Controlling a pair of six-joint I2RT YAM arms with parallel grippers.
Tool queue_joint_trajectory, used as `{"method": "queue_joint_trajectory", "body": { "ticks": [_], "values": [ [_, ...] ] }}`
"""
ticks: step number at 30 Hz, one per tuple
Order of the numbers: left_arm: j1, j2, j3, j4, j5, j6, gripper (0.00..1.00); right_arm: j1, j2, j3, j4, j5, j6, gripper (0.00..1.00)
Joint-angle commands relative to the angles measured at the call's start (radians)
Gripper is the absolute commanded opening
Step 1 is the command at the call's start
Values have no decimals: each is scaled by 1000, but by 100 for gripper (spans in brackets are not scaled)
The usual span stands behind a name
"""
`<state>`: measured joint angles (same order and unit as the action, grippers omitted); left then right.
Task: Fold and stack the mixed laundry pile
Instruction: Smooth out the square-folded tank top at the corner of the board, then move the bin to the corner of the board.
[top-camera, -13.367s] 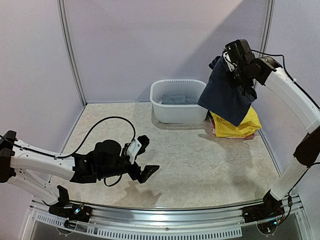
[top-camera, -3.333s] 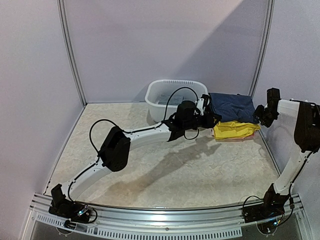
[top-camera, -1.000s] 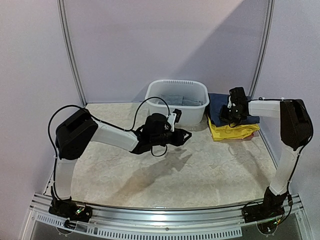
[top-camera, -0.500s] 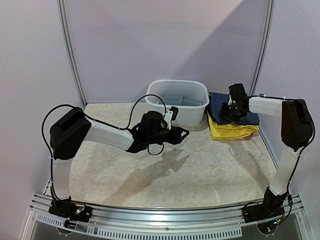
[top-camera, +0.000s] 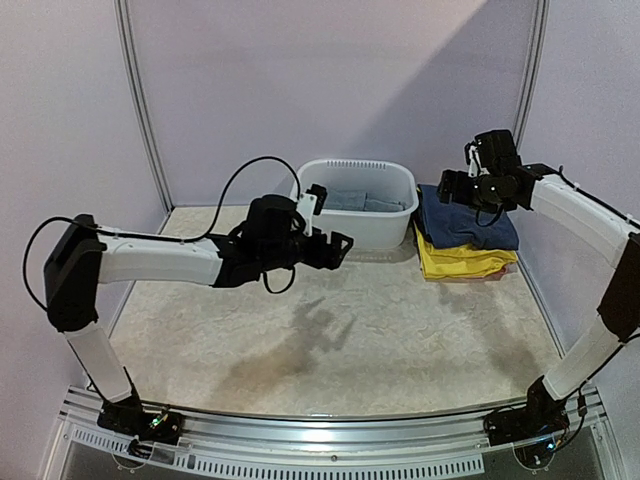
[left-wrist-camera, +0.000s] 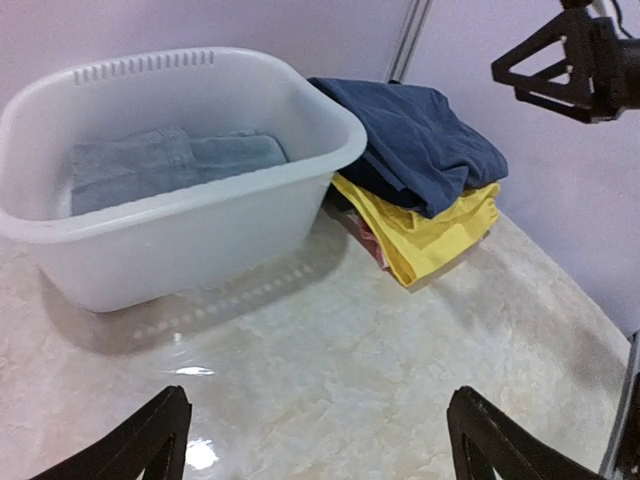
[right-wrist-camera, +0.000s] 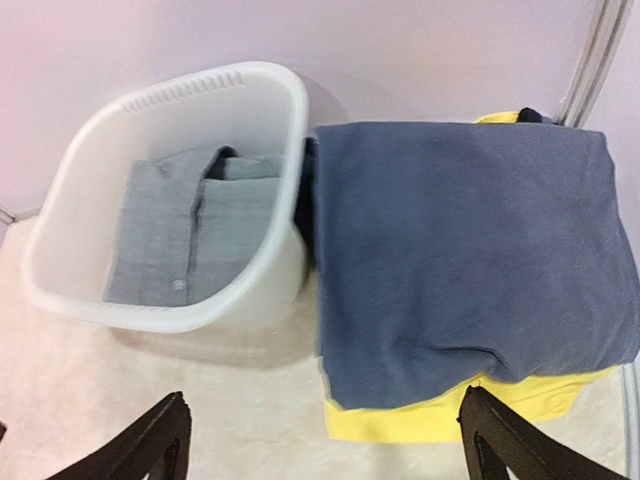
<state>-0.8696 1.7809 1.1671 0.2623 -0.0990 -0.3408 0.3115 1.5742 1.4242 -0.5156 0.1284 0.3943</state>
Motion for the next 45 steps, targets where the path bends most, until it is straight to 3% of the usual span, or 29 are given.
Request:
{"method": "queue_joint_trajectory", "body": {
  "ticks": [1,6,12,19,25,30,36,39,42,45],
  "values": [
    [13,-138,-57,-175,-196,97,93,62,-108,-35,13,-10,-54,99],
    [14,-302,-138,-279,-367,135,99,108,-224,-121,81,-90,-76,99],
    [16,-516,-281,-370,-513,144,99,122,-347,-267,173,-167,-66,99],
    [18,-729,-399,-525,-578,46,100,123,-406,-356,260,-181,-71,99],
    [18,-869,-487,-629,-563,-39,100,122,-216,-185,230,-247,-92,99],
    [37,-887,-528,-587,-546,-45,100,122,27,78,141,-291,-103,99],
    [143,-720,-397,-547,-366,-24,99,122,335,431,-15,-296,-89,97],
    [170,-614,-314,-541,-310,1,98,127,433,471,-6,-410,-100,93],
    [186,-534,-262,-520,-253,10,96,141,489,509,-11,-498,-193,93],
    [191,-483,-238,-507,-210,11,94,152,582,618,-96,-486,-326,95]
  ]
}}
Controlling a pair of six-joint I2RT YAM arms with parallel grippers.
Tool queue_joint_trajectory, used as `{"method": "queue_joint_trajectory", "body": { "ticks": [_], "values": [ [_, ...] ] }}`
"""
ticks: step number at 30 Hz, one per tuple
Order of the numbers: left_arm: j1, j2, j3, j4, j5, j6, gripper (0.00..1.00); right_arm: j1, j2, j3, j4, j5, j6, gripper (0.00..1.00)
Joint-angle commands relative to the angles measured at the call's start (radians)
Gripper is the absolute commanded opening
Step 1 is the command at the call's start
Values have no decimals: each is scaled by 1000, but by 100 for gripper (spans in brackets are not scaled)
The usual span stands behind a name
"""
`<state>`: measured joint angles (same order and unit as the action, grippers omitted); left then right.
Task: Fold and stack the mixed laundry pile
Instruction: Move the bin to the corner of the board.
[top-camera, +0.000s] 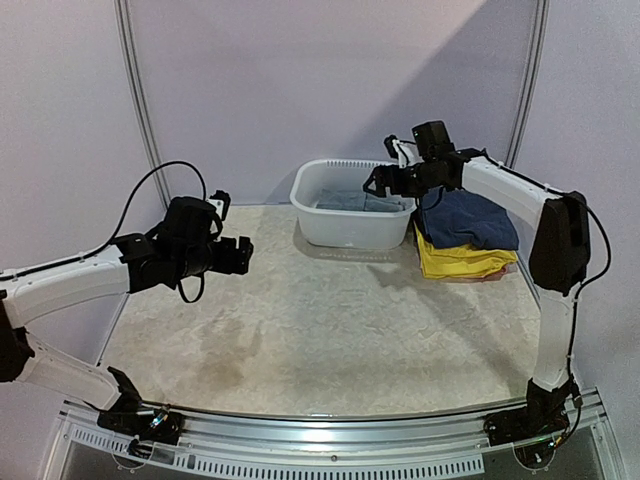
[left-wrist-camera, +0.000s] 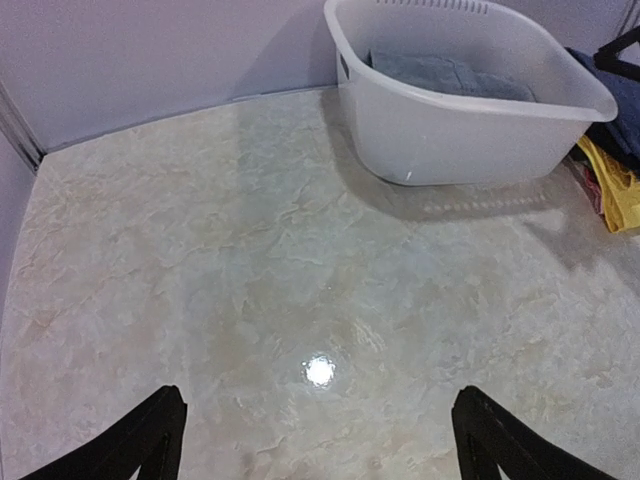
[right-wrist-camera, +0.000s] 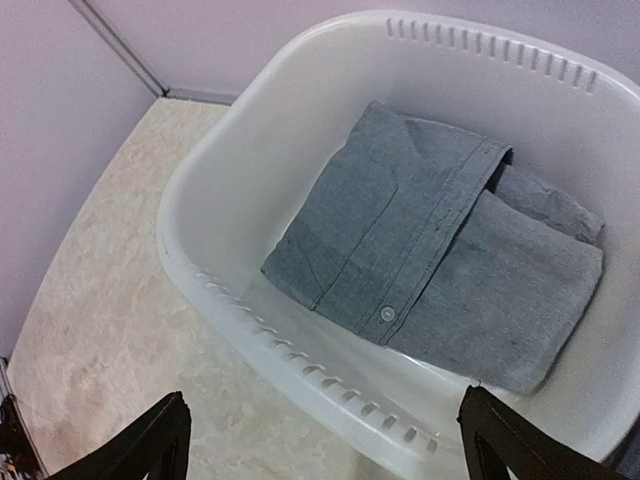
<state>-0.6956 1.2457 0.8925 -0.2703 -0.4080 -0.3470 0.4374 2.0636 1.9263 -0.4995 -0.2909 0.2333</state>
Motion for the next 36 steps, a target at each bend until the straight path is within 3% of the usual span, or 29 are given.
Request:
{"method": "queue_joint_trajectory", "body": {
  "ticks": [1,10,18,21,25,30,36],
  "values": [
    [19,62,37,29,109,17,94,26,126,150,-135,-53,-207,95],
    [24,73,13,36,124,15,93,34,243,246,-202,-91,-469,98],
    [24,100,22,41,152,13,92,65,298,265,-192,31,-588,93],
    [24,108,23,43,164,10,92,80,321,271,-164,88,-619,82],
    [24,111,22,40,164,8,91,98,337,277,-126,134,-645,56],
    [24,105,23,35,156,12,91,152,330,271,-95,211,-700,32],
    [27,87,60,-7,114,38,91,215,272,182,-58,258,-748,23]
  ]
}}
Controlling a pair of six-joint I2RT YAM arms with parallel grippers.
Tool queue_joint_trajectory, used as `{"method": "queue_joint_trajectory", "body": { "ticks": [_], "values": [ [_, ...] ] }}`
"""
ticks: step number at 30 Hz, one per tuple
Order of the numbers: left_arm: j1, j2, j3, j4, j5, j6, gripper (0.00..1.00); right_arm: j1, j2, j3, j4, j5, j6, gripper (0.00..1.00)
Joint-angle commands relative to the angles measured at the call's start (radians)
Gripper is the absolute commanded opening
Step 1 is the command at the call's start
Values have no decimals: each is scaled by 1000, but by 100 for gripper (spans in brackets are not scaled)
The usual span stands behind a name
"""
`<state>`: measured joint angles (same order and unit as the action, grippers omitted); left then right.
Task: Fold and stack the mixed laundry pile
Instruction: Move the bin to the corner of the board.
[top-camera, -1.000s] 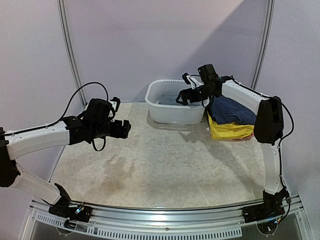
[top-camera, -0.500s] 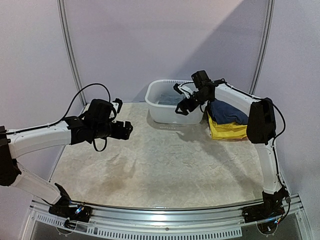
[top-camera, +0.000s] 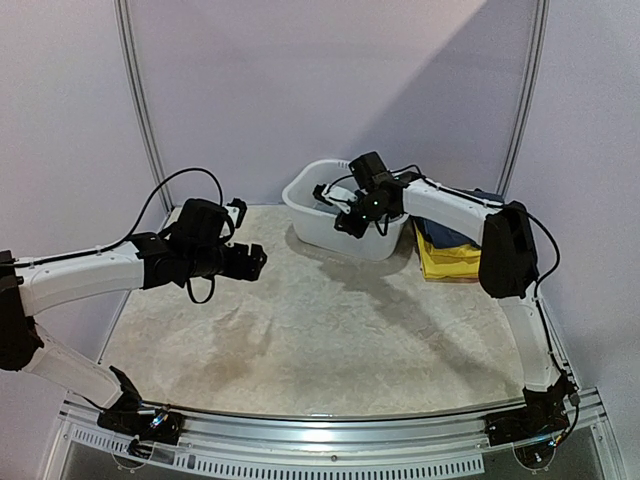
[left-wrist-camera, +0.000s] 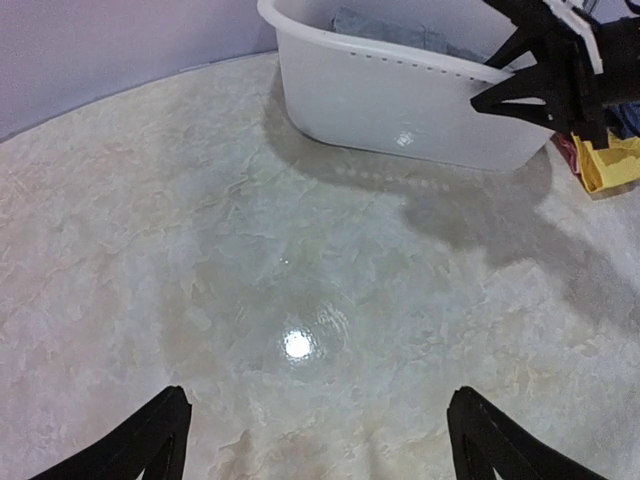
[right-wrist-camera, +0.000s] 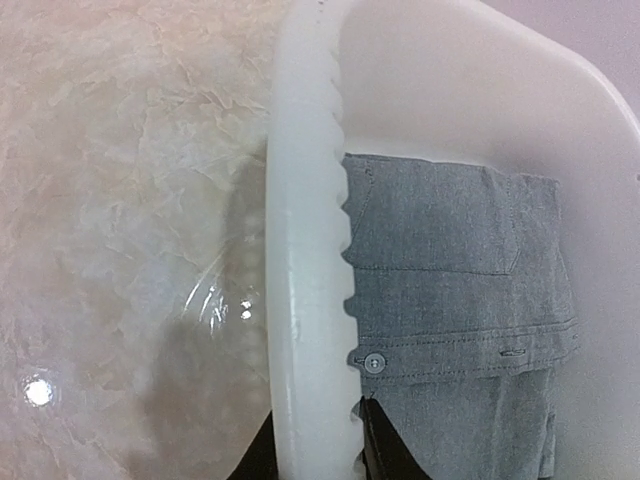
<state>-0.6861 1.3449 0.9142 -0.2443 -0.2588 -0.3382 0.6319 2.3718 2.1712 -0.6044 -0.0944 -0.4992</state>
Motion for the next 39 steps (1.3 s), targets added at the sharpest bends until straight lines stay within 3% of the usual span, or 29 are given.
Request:
{"method": "queue_joint_trajectory", "body": {
  "ticks": [1,10,20,29,32,33,36,39],
  "values": [
    [21,-15,51,-49,-45,35,91,30,-52,-95,63,60,-14,22],
    [42,17,286,-176,-12,99,91,125,-269,-419,169,89,35,20],
    [46,303,658,-376,202,229,87,286,-466,-649,193,133,86,19],
    [46,501,776,-505,307,286,85,445,-593,-780,193,193,155,20],
    [46,567,816,-570,291,286,85,480,-635,-821,203,197,189,30],
    [46,585,825,-587,293,285,85,483,-658,-834,207,193,197,35],
    [33,615,834,-638,298,278,83,485,-692,-870,216,211,230,64],
    [13,616,811,-657,282,273,84,484,-698,-888,217,260,251,74]
  ]
}}
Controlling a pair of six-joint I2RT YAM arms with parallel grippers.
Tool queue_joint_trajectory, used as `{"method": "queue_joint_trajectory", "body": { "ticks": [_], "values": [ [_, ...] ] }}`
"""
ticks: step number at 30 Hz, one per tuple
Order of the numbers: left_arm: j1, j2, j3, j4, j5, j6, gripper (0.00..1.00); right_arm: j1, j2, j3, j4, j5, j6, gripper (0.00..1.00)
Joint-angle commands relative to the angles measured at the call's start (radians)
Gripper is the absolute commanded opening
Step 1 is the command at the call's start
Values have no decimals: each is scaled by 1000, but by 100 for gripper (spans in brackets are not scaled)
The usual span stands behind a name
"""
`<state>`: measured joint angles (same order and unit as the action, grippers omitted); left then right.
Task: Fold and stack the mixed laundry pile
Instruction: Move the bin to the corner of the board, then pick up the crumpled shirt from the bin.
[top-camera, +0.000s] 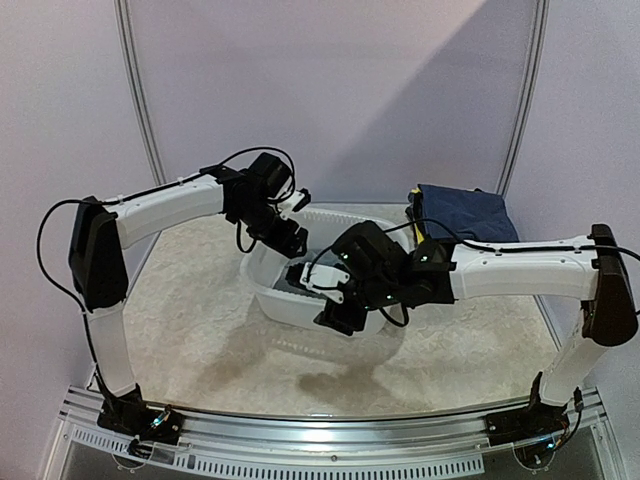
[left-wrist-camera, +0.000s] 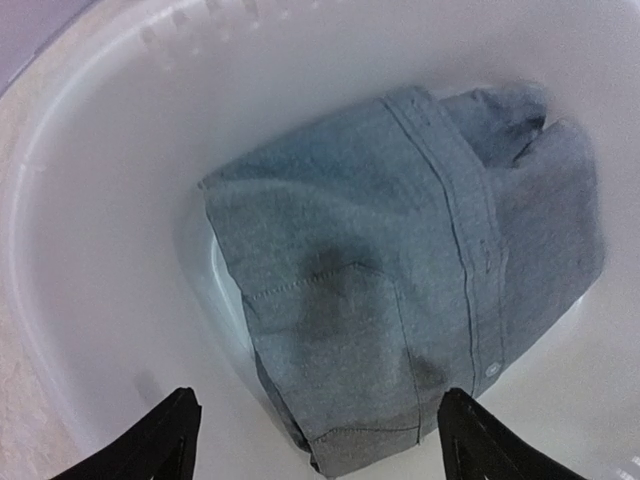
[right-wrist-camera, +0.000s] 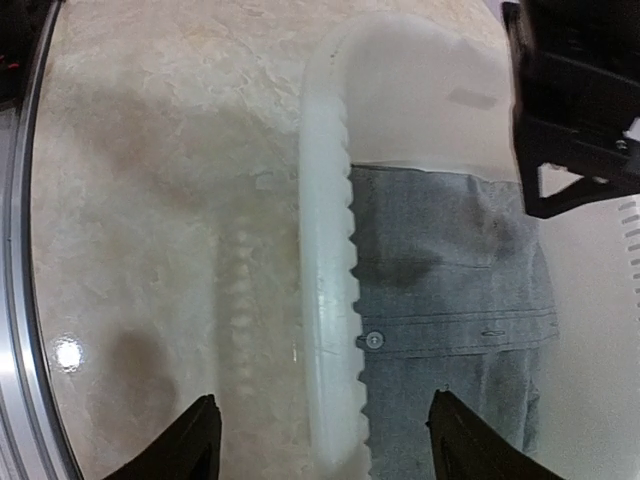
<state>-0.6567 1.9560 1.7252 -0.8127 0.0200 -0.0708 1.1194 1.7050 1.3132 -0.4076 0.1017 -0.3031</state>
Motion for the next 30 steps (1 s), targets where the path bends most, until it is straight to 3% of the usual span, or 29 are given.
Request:
{"method": "queue_joint_trajectory", "body": {
  "ticks": [1,14,21,25,30],
  "values": [
    [-19,10,-2,-92,2,1,86,-4,-35,-35,18,71,60,76],
    [-29,252,154,-148,1,-37,88,-4,-303,-223,139,157,169,97],
    [-33,362,236,-163,-5,-59,82,-37,-444,-283,170,239,271,99],
    [-38,389,248,-148,1,-70,65,-69,-485,-297,166,290,316,99],
    [-38,404,256,-134,15,-70,28,-142,-522,-315,150,321,412,99]
  ]
}}
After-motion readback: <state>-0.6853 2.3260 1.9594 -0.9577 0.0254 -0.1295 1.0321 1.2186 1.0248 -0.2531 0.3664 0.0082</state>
